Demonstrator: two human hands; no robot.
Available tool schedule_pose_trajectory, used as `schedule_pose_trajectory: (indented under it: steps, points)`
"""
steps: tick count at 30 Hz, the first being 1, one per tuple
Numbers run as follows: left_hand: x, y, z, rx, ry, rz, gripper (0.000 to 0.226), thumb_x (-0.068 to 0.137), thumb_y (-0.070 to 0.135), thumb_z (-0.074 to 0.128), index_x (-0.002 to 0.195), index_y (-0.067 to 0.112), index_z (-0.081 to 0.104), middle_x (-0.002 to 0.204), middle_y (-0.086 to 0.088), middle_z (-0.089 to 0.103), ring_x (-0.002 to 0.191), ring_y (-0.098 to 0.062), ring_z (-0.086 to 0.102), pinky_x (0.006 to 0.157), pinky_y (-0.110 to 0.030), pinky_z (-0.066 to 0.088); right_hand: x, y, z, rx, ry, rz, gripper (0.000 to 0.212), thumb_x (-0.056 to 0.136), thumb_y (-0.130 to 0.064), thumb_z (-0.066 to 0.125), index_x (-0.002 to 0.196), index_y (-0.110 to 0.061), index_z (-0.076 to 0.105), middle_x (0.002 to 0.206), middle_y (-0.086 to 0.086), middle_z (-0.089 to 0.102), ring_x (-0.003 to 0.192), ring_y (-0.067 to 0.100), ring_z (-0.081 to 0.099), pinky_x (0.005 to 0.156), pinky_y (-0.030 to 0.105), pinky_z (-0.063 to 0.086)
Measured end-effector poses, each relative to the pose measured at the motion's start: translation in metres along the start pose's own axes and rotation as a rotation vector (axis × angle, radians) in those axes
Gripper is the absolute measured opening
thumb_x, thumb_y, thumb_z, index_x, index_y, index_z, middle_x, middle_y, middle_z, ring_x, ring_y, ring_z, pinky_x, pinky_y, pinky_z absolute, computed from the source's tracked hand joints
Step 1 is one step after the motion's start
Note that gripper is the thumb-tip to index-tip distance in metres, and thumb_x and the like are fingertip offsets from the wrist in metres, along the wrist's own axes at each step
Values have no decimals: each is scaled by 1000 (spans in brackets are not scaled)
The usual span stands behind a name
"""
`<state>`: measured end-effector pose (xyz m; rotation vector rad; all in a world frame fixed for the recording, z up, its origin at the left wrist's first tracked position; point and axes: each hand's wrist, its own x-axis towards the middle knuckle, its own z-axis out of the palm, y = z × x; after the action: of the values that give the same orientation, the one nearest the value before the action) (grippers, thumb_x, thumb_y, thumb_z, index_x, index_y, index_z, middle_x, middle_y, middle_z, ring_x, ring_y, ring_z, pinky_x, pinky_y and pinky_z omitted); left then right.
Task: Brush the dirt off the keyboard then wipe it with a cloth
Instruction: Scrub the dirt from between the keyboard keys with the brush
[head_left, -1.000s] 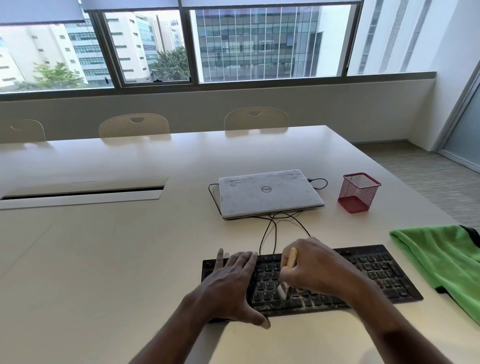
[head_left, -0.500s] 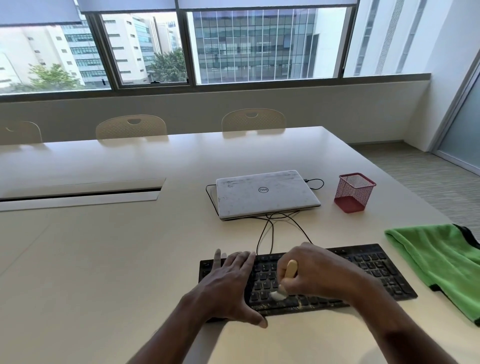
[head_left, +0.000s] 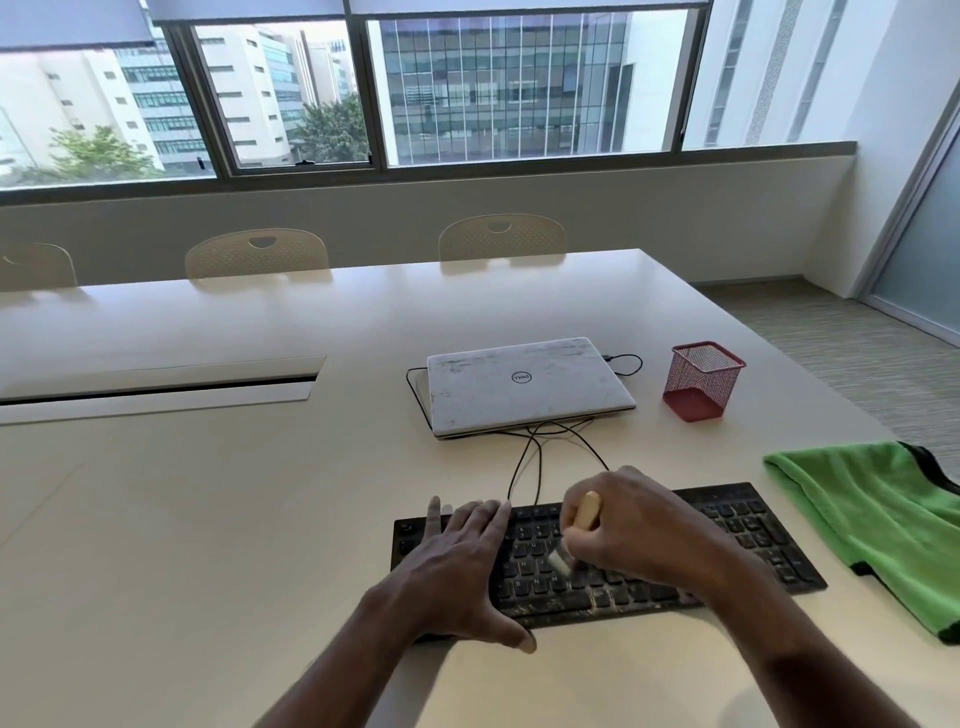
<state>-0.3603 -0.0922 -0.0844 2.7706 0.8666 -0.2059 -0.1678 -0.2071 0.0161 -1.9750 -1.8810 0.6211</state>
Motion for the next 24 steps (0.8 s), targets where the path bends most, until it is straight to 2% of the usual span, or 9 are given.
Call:
schedule_pose_trajectory:
  steps: [2, 7, 12, 16, 19, 21, 24]
  points:
    - [1, 2, 0, 0, 3, 1, 145, 64, 92, 62, 161, 15, -12, 171, -3, -2, 156, -19, -7, 123, -57, -15, 2, -2, 4, 8, 48, 17, 12, 89, -19, 68, 78, -18, 72, 65, -3, 66, 46, 0, 51, 49, 13, 44]
    - [2, 5, 0, -4, 13, 2, 145, 64, 93, 61, 161, 14, -11, 171, -4, -2, 156, -18, -7, 122, -57, -15, 1, 1, 12, 14, -48, 87, 12, 86, -20, 69, 78, -12, 72, 74, 7, 72, 50, 7, 51, 48, 16, 44]
    - [1, 6, -2, 0, 1, -4, 144, 65, 92, 61, 161, 14, -12, 171, -3, -3, 156, -18, -7, 123, -57, -15, 4, -1, 10, 27, 71, 67, 14, 91, -19, 66, 79, -14, 71, 65, -1, 66, 43, 2, 48, 46, 13, 41]
    - [2, 6, -1, 2, -4, -1, 144, 65, 92, 61, 161, 14, -13, 171, -3, -3, 156, -18, -8, 122, -58, -15, 3, 1, 10, 11, -42, 86, 13, 88, -21, 68, 79, -12, 72, 72, 6, 71, 48, 4, 48, 45, 14, 41]
    - [4, 5, 0, 0, -3, 3, 144, 64, 93, 60, 161, 14, -13, 171, -3, -3, 156, -18, -8, 122, -57, -16, 2, -1, 4, 24, 3, 31, 10, 89, -23, 69, 81, -19, 72, 69, -2, 67, 48, 1, 51, 48, 13, 43]
    - [5, 5, 0, 2, -4, 10, 144, 65, 93, 60, 161, 14, -13, 171, -3, -4, 156, -18, -9, 122, -57, -16, 0, -5, 3, 0, -70, -30, 9, 90, -25, 68, 82, -23, 72, 72, -4, 69, 52, 0, 52, 52, 14, 46]
    - [7, 8, -1, -2, 3, 22, 145, 64, 92, 61, 161, 14, -13, 171, -3, -3, 156, -17, -8, 122, -58, -15, -2, -1, -1, -93, -145, -26, 17, 89, -23, 68, 72, -27, 66, 73, -5, 68, 56, 2, 53, 53, 15, 46]
